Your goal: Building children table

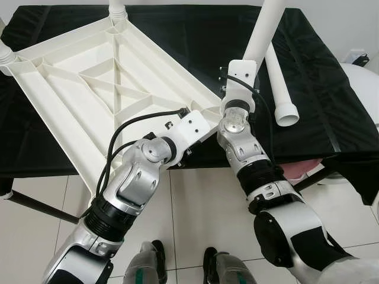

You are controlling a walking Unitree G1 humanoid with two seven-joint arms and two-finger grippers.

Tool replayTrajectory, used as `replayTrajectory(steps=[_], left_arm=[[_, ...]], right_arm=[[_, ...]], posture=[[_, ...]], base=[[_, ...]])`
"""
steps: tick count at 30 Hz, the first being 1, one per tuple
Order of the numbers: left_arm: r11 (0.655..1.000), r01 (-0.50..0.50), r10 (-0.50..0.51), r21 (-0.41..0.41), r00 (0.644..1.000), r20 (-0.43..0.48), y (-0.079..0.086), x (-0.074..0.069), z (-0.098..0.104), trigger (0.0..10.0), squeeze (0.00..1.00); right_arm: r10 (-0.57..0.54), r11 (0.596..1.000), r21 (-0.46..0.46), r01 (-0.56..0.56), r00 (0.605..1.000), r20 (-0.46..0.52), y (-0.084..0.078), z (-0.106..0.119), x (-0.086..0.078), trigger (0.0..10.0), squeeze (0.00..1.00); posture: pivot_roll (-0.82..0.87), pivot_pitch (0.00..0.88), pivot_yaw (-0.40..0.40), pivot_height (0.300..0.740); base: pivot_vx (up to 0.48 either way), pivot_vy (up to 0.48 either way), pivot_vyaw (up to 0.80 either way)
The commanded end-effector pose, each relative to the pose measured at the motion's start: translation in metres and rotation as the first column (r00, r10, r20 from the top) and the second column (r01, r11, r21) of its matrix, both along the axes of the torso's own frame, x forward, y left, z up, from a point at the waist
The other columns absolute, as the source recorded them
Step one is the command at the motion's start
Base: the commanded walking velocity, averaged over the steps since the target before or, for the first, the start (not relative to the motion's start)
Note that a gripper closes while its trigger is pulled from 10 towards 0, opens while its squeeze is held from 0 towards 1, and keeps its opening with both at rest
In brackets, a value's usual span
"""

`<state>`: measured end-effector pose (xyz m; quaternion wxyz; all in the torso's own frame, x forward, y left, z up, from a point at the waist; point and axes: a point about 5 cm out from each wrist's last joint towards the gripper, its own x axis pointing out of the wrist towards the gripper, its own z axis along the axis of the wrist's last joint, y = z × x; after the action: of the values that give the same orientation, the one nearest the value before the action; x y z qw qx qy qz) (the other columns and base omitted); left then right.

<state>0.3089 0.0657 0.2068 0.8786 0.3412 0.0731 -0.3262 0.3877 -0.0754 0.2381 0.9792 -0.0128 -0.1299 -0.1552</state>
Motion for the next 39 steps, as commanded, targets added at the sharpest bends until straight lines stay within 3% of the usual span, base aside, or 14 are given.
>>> replayTrajectory(steps=[1,2,6,7,8,9,26,39], left_arm=[[0.990,-0.142,0.141,0.019,0.988,0.059,0.026,0.011,0.008,10.0,0.00],[0.990,-0.140,0.139,0.010,0.989,0.052,0.026,0.012,0.008,10.0,1.00],[0.989,-0.143,0.141,0.027,0.988,0.068,0.027,0.013,0.010,10.0,1.00],[0.989,-0.143,0.140,0.032,0.987,0.073,0.027,0.013,0.010,10.0,0.83],[0.989,-0.143,0.140,0.032,0.987,0.073,0.027,0.013,0.010,10.0,0.83],[0.989,-0.141,0.138,0.036,0.988,0.076,0.027,0.013,0.011,10.0,0.02],[0.989,-0.139,0.135,0.042,0.987,0.091,0.030,0.015,0.013,10.0,0.00],[0.988,-0.146,0.141,0.043,0.985,0.097,0.031,0.016,0.014,10.0,0.00]], right_arm=[[-0.082,0.996,0.013,0.083,0.995,-0.055,-0.025,-0.012,0.003,10.0,0.00],[-0.080,0.997,0.015,0.081,0.995,-0.051,-0.025,-0.012,0.003,10.0,0.00],[-0.078,0.997,0.020,0.079,0.996,-0.045,-0.026,-0.011,0.003,10.0,0.00],[-0.077,0.997,0.024,0.078,0.996,-0.045,-0.026,-0.010,0.003,10.0,0.00],[-0.077,0.997,0.024,0.078,0.996,-0.045,-0.026,-0.010,0.003,10.0,0.00],[-0.076,0.997,0.026,0.077,0.996,-0.044,-0.026,-0.010,0.003,10.0,0.00],[-0.064,0.997,0.042,0.064,0.998,-0.005,-0.026,0.001,0.003,10.0,0.00],[-0.032,0.997,0.073,0.025,0.994,0.106,-0.024,0.036,0.002,10.0,0.00]], posture=[[-0.07,0.208,-0.021,0.740],[-0.07,0.208,-0.021,0.740],[-0.07,0.208,-0.019,0.740],[-0.07,0.211,-0.018,0.740],[-0.07,0.211,-0.018,0.740],[-0.07,0.211,-0.018,0.740],[-0.06,0.210,-0.019,0.740],[-0.07,0.195,-0.024,0.740]], base=[[0.000,0.000,0.00],[0.000,0.000,0.00],[0.000,0.000,0.00],[0.000,0.000,0.00],[0.000,0.000,0.00],[0.000,0.000,0.00],[0.000,0.000,0.00],[0.000,0.000,0.00]])
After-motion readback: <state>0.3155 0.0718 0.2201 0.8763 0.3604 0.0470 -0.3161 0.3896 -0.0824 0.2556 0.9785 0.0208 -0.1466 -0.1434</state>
